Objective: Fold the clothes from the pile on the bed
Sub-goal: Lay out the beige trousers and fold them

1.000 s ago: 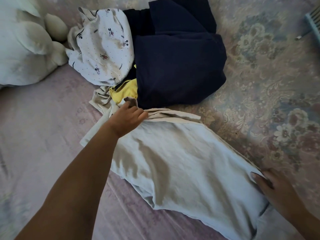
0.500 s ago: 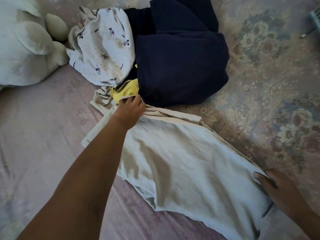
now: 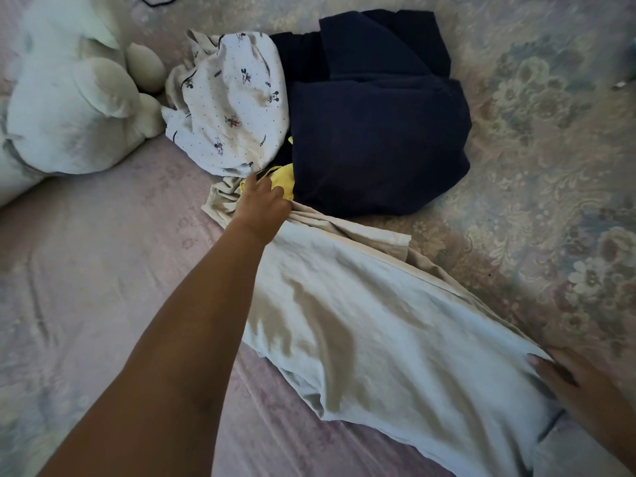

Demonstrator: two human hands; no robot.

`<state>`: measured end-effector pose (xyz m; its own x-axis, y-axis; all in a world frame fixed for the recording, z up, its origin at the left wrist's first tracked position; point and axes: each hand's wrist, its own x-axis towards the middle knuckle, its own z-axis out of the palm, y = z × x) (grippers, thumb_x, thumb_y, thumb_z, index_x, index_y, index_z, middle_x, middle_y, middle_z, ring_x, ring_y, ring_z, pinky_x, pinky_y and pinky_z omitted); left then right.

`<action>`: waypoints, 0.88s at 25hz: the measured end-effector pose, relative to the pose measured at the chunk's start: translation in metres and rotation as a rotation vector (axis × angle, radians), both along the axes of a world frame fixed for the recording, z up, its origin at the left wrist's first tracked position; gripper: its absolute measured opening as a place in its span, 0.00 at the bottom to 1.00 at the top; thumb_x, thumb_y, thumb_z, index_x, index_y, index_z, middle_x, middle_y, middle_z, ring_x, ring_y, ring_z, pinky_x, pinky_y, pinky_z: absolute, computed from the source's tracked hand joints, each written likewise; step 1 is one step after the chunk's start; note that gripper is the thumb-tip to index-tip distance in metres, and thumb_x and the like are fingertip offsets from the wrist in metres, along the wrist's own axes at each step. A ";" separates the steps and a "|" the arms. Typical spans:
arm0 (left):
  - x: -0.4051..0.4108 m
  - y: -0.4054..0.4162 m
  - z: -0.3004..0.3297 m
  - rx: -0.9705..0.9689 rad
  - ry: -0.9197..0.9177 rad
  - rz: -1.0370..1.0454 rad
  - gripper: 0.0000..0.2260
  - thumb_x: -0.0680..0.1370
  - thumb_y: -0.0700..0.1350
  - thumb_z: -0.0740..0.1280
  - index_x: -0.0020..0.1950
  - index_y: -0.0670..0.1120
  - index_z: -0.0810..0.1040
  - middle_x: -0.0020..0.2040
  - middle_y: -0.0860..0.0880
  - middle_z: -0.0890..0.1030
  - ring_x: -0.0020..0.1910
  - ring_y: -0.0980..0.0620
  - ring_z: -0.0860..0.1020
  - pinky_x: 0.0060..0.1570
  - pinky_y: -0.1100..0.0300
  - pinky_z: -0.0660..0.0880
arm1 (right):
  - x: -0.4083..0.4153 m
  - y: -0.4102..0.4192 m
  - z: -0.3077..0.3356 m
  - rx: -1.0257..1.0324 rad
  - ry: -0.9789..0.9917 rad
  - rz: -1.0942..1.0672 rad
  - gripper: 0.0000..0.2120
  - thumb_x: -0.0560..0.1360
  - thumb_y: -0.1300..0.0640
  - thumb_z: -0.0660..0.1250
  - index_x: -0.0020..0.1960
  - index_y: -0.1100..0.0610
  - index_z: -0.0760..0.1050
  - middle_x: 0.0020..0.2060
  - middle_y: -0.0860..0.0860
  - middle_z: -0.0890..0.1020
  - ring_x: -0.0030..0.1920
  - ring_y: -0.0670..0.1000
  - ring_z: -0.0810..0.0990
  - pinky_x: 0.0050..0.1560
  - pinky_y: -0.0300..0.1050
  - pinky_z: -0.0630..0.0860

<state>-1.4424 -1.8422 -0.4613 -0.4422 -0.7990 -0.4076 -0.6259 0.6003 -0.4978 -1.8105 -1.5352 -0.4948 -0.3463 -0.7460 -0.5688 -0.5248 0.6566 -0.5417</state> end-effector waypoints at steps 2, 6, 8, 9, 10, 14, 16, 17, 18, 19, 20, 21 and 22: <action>0.001 0.004 -0.001 0.039 0.050 0.041 0.13 0.78 0.35 0.60 0.62 0.41 0.71 0.59 0.45 0.72 0.57 0.44 0.74 0.53 0.51 0.71 | -0.009 0.005 -0.003 0.065 -0.035 -0.026 0.20 0.72 0.38 0.66 0.56 0.50 0.73 0.47 0.52 0.78 0.47 0.54 0.77 0.45 0.45 0.72; 0.007 0.010 0.000 0.050 0.066 0.004 0.14 0.78 0.36 0.61 0.64 0.42 0.69 0.60 0.45 0.71 0.57 0.46 0.73 0.55 0.53 0.70 | -0.022 0.013 -0.020 0.160 0.128 0.164 0.47 0.61 0.18 0.43 0.58 0.53 0.70 0.49 0.58 0.79 0.52 0.60 0.77 0.51 0.54 0.72; 0.015 0.013 0.010 0.057 0.079 0.036 0.17 0.77 0.36 0.62 0.66 0.43 0.69 0.61 0.45 0.70 0.60 0.45 0.72 0.61 0.49 0.67 | -0.016 0.010 -0.013 0.169 0.168 0.207 0.54 0.61 0.18 0.38 0.60 0.60 0.72 0.50 0.62 0.79 0.54 0.64 0.77 0.53 0.56 0.71; 0.021 0.015 0.018 0.074 0.093 0.052 0.17 0.77 0.36 0.62 0.66 0.43 0.68 0.62 0.45 0.70 0.61 0.45 0.71 0.61 0.48 0.68 | -0.014 0.011 -0.008 0.165 0.173 0.199 0.51 0.63 0.20 0.40 0.60 0.61 0.71 0.52 0.63 0.79 0.55 0.65 0.77 0.54 0.57 0.71; 0.027 0.019 0.028 0.097 0.111 0.069 0.18 0.77 0.35 0.62 0.67 0.43 0.68 0.62 0.45 0.69 0.62 0.44 0.71 0.59 0.48 0.69 | -0.011 0.010 0.000 0.165 0.177 0.205 0.48 0.64 0.22 0.43 0.60 0.60 0.72 0.53 0.62 0.79 0.55 0.64 0.76 0.54 0.57 0.71; 0.061 0.044 0.083 0.095 0.157 0.129 0.17 0.79 0.35 0.57 0.68 0.43 0.68 0.64 0.43 0.68 0.62 0.43 0.69 0.55 0.51 0.69 | -0.035 0.016 0.016 0.120 0.164 0.198 0.37 0.54 0.15 0.47 0.45 0.40 0.74 0.40 0.52 0.80 0.43 0.56 0.78 0.46 0.54 0.73; 0.087 0.065 0.118 0.086 0.232 0.192 0.18 0.79 0.34 0.56 0.68 0.42 0.70 0.63 0.41 0.69 0.60 0.41 0.70 0.54 0.49 0.68 | -0.015 0.008 0.066 0.059 0.116 0.197 0.28 0.63 0.21 0.55 0.40 0.44 0.74 0.37 0.51 0.79 0.45 0.60 0.79 0.47 0.55 0.71; 0.104 0.075 0.135 0.074 0.279 0.206 0.17 0.78 0.33 0.57 0.66 0.41 0.71 0.60 0.40 0.71 0.58 0.40 0.72 0.52 0.48 0.68 | 0.000 0.002 0.099 0.027 0.135 0.233 0.18 0.70 0.31 0.61 0.40 0.45 0.74 0.37 0.50 0.79 0.47 0.62 0.79 0.47 0.54 0.70; 0.124 0.086 0.152 0.043 0.335 0.197 0.17 0.77 0.31 0.57 0.64 0.40 0.74 0.57 0.38 0.72 0.54 0.38 0.73 0.48 0.48 0.69 | 0.011 -0.002 0.126 -0.021 0.148 0.287 0.12 0.75 0.43 0.65 0.45 0.51 0.77 0.41 0.53 0.80 0.52 0.63 0.78 0.49 0.54 0.69; 0.142 0.097 0.170 0.004 0.402 0.158 0.16 0.76 0.30 0.58 0.60 0.39 0.75 0.52 0.37 0.73 0.49 0.37 0.75 0.44 0.47 0.70 | 0.015 -0.009 0.142 -0.038 0.174 0.321 0.11 0.76 0.52 0.66 0.53 0.57 0.78 0.49 0.58 0.81 0.56 0.64 0.76 0.52 0.54 0.69; 0.159 0.108 0.189 -0.047 0.451 0.077 0.14 0.74 0.30 0.58 0.55 0.39 0.76 0.46 0.36 0.74 0.42 0.36 0.76 0.37 0.48 0.73 | 0.017 -0.018 0.157 -0.062 0.222 0.395 0.15 0.76 0.55 0.67 0.59 0.62 0.76 0.54 0.61 0.79 0.58 0.63 0.75 0.54 0.55 0.68; 0.178 0.120 0.213 -0.103 0.480 -0.013 0.11 0.71 0.32 0.57 0.50 0.39 0.74 0.40 0.36 0.74 0.34 0.37 0.77 0.31 0.48 0.75 | 0.021 -0.023 0.180 -0.102 0.261 0.489 0.15 0.77 0.54 0.66 0.58 0.62 0.76 0.53 0.62 0.79 0.55 0.63 0.76 0.52 0.54 0.69; 0.195 0.134 0.239 -0.115 0.470 -0.082 0.09 0.70 0.35 0.56 0.46 0.40 0.72 0.36 0.37 0.73 0.29 0.39 0.76 0.25 0.49 0.74 | 0.024 -0.031 0.203 -0.136 0.292 0.586 0.13 0.76 0.50 0.65 0.51 0.60 0.78 0.47 0.61 0.80 0.49 0.62 0.77 0.48 0.54 0.69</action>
